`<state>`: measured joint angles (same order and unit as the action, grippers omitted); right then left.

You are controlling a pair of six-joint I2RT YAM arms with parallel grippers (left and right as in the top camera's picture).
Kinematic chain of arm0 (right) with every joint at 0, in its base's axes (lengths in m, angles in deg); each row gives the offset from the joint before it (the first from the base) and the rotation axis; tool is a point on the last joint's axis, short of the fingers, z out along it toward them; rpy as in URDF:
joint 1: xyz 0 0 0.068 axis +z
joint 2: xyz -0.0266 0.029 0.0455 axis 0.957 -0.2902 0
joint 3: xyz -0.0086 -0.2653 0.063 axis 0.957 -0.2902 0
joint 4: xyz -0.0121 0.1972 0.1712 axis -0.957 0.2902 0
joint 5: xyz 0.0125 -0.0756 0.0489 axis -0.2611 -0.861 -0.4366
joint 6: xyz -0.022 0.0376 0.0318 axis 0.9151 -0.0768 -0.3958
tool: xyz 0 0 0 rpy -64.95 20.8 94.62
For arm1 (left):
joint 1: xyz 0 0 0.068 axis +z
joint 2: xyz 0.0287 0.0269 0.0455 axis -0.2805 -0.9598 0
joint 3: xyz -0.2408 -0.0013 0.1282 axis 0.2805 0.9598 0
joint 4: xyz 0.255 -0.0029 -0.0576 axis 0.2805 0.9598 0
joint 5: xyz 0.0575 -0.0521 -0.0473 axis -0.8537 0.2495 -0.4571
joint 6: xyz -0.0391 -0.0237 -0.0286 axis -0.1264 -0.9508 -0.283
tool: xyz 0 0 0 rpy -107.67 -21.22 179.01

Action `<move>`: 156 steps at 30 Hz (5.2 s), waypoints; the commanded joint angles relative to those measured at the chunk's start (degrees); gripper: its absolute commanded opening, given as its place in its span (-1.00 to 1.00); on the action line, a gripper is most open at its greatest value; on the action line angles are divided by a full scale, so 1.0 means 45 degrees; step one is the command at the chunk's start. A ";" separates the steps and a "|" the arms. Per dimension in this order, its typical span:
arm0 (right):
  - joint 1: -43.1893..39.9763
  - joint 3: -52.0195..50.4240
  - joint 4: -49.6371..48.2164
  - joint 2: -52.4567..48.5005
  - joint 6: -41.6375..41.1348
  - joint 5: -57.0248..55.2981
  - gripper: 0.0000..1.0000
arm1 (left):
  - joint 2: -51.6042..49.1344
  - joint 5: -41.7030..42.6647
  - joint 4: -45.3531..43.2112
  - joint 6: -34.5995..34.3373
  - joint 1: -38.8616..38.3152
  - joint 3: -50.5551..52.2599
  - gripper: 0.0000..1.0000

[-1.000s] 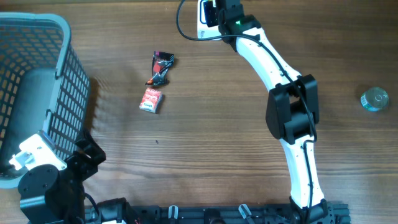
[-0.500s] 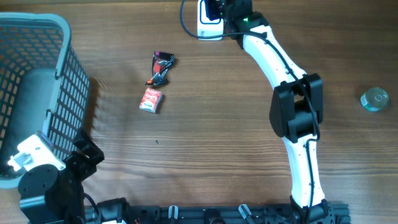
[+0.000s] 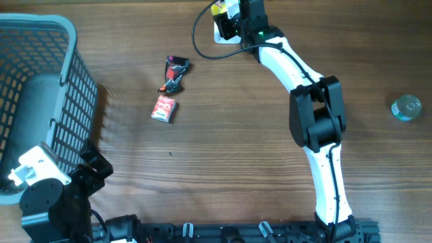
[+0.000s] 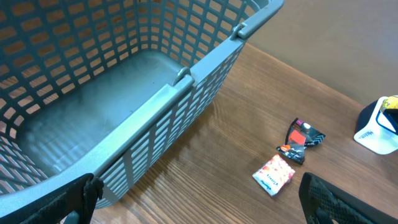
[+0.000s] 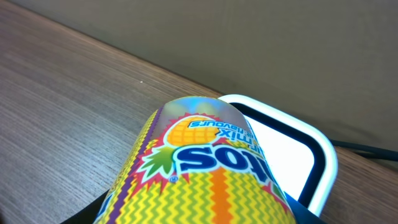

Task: Scan the item barcode
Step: 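Raise the yellow bottle up to the scanner face, then carry the yellow bottle to the right edge and set it down, then reach the left gripper to the hex wrench pack and grasp it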

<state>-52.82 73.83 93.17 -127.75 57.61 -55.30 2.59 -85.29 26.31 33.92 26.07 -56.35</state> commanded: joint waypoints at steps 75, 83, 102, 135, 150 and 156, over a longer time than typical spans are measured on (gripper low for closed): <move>-0.4240 -0.0918 1.1506 0.7402 -0.7043 -0.2560 1.00 | -0.0029 0.1836 -0.0175 -0.0102 -0.0058 0.0034 1.00; 0.1535 -0.0918 1.1404 0.4760 -0.8592 -0.1763 1.00 | -0.0029 0.1836 0.0010 -0.0112 -0.0058 0.0034 1.00; -0.0238 -0.0913 1.1686 0.4507 -0.8990 -0.3895 0.99 | -0.5566 0.4498 -0.2895 -0.0364 -0.0301 0.0034 0.99; -0.5056 -0.1015 1.2395 0.4692 -0.6154 -0.1554 0.99 | -1.9574 0.0389 -0.9588 0.4964 -0.5037 -0.3730 0.98; -0.5056 -0.1015 1.2410 0.4692 -0.6470 -0.1549 1.00 | -2.0706 0.0675 -1.0341 0.5246 -0.5212 -0.3730 0.38; -0.5056 -0.1015 1.2420 0.4692 -0.6465 -0.1554 0.99 | -2.0818 0.0967 -1.0341 0.5183 -0.5333 -0.3735 0.14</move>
<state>-76.01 69.42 149.08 -108.37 29.11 -62.82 -89.49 -82.19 -20.29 57.20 2.77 -72.41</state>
